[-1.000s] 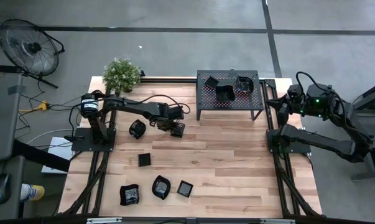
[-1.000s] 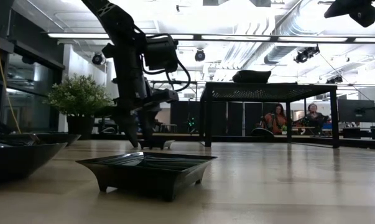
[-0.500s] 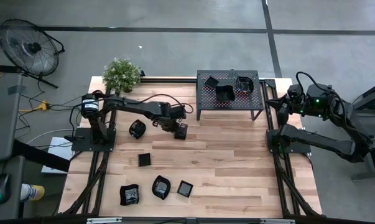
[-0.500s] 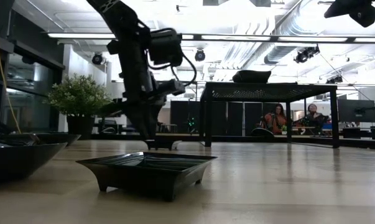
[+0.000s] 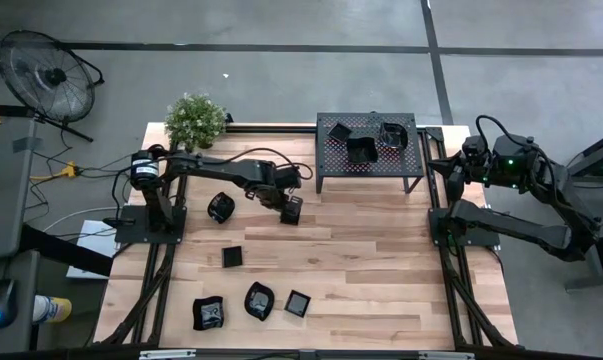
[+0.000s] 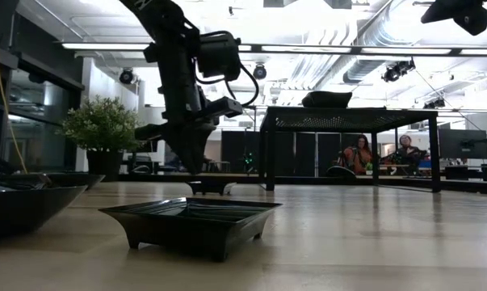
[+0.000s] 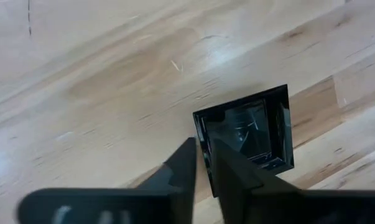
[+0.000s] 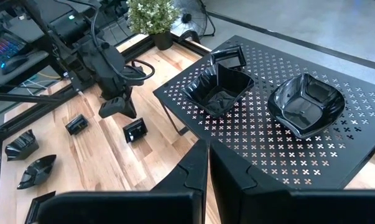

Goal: Pick & Place Mini shaped plates
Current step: Stack the black square plate on top of the black square plates on the shelf

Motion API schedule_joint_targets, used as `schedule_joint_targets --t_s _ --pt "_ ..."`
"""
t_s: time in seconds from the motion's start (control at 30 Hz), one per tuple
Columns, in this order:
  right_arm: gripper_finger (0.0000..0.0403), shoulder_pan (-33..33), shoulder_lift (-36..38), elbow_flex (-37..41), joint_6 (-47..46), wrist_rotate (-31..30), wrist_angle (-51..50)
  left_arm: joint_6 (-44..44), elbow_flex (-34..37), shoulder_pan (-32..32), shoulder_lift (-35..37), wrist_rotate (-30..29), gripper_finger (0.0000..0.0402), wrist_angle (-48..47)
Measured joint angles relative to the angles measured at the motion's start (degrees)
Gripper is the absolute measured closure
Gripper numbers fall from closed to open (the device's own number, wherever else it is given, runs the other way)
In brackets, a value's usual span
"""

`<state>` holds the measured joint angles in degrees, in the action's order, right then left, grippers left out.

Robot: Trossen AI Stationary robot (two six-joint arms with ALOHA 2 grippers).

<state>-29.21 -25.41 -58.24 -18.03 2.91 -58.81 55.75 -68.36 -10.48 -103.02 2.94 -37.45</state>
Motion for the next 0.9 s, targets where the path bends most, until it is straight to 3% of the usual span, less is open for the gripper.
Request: schedule_joint_targets --t_s 0.2,0.3,0.9 --pt "0.0391 0.02 -0.02 0.00 0.00 0.27 -0.04 0.10 -0.04 0.00 -0.11 0.22 0.0253 0.78" --pt "0.0391 0.00 0.00 0.00 0.00 0.35 -0.04 1.06 -0.06 0.00 -0.49 -0.41 0.0224 0.19" --pt "0.0391 0.00 -0.02 0.00 -0.11 0.72 -0.33 0.17 -0.02 0.46 -2.40 -0.66 0.0266 0.65"
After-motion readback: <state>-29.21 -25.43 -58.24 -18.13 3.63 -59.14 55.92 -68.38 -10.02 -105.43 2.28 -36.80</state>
